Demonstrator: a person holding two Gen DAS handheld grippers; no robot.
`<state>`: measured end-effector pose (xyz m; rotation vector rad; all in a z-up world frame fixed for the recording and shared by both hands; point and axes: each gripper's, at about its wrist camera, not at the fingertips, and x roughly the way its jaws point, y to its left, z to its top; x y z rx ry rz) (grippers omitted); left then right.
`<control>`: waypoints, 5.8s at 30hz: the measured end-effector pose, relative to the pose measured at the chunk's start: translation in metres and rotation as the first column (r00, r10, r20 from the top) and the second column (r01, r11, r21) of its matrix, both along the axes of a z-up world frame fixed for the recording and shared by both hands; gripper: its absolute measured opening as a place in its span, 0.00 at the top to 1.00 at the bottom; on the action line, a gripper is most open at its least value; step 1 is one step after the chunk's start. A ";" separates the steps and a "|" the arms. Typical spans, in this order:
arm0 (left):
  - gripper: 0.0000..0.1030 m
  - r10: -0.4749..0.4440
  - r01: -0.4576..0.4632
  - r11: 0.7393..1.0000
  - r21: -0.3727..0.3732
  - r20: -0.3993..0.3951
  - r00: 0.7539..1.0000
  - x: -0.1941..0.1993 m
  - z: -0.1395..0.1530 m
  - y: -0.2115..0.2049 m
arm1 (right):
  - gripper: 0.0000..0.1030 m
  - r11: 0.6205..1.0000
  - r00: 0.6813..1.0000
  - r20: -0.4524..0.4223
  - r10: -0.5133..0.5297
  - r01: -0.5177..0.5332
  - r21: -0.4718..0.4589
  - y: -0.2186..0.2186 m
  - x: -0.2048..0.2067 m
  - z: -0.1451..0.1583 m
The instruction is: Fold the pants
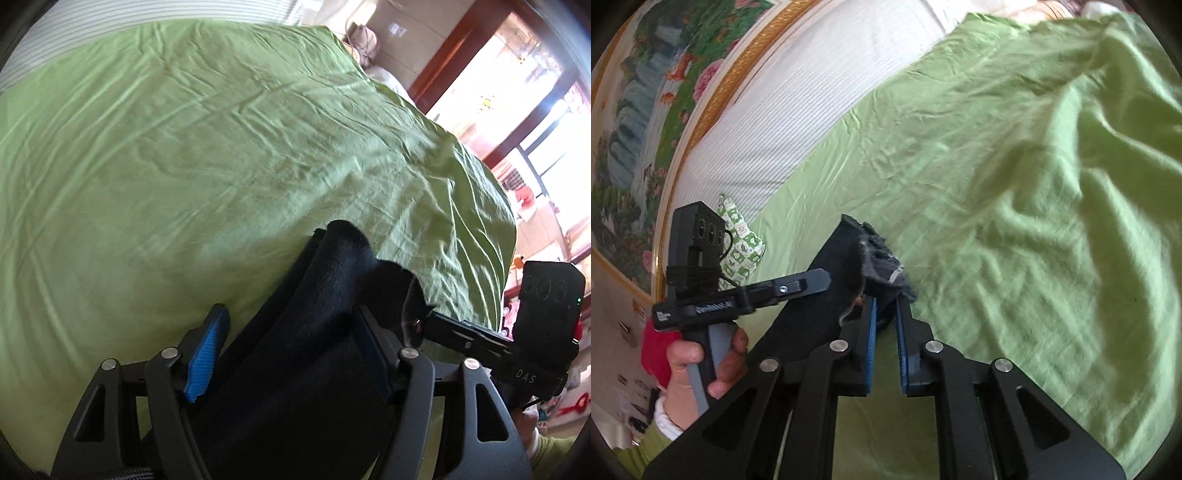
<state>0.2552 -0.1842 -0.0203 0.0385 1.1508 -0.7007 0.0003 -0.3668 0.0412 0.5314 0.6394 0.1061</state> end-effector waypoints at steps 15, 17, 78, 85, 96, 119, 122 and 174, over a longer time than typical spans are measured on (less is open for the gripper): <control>0.88 -0.033 0.035 0.995 -0.091 0.021 0.999 -0.003 0.014 -0.004 | 0.89 0.993 0.998 0.038 0.044 -0.048 0.107 -0.005 0.008 -0.006; 0.88 -0.029 0.033 0.993 -0.116 0.033 0.999 -0.007 0.023 0.001 | 0.94 0.994 0.996 0.064 0.058 -0.064 0.091 -0.001 0.004 0.000; 0.90 0.479 -0.468 0.792 -0.392 -0.075 0.874 -0.169 -0.017 0.322 | 0.88 0.710 0.724 -0.111 0.681 -0.690 -0.141 0.280 0.020 -0.058; 0.92 0.504 -0.490 0.774 -0.400 -0.079 0.860 -0.179 -0.025 0.322 | 0.87 0.714 0.722 -0.150 0.676 -0.691 -0.112 0.278 0.023 -0.066; 0.74 0.634 -0.595 0.704 -0.389 -0.034 0.773 -0.216 -0.009 0.333 | 0.60 0.673 0.689 -0.134 0.713 -0.725 -0.149 0.292 0.007 -0.057; 0.50 0.823 -0.757 0.533 -0.378 0.027 0.567 -0.319 0.009 0.353 | 0.57 0.716 0.720 -0.042 0.693 -0.694 -0.075 0.281 -0.010 -0.042; 0.50 0.840 -0.775 0.510 -0.372 0.023 0.542 -0.331 0.007 0.356 | 0.46 0.720 0.723 -0.035 0.690 -0.690 -0.075 0.283 -0.012 -0.043; 0.33 0.968 -0.892 0.039 -0.450 -0.206 0.146 -0.421 -0.042 0.479 | 0.40 0.392 0.422 -0.229 0.877 -0.905 -0.167 0.449 0.029 -0.058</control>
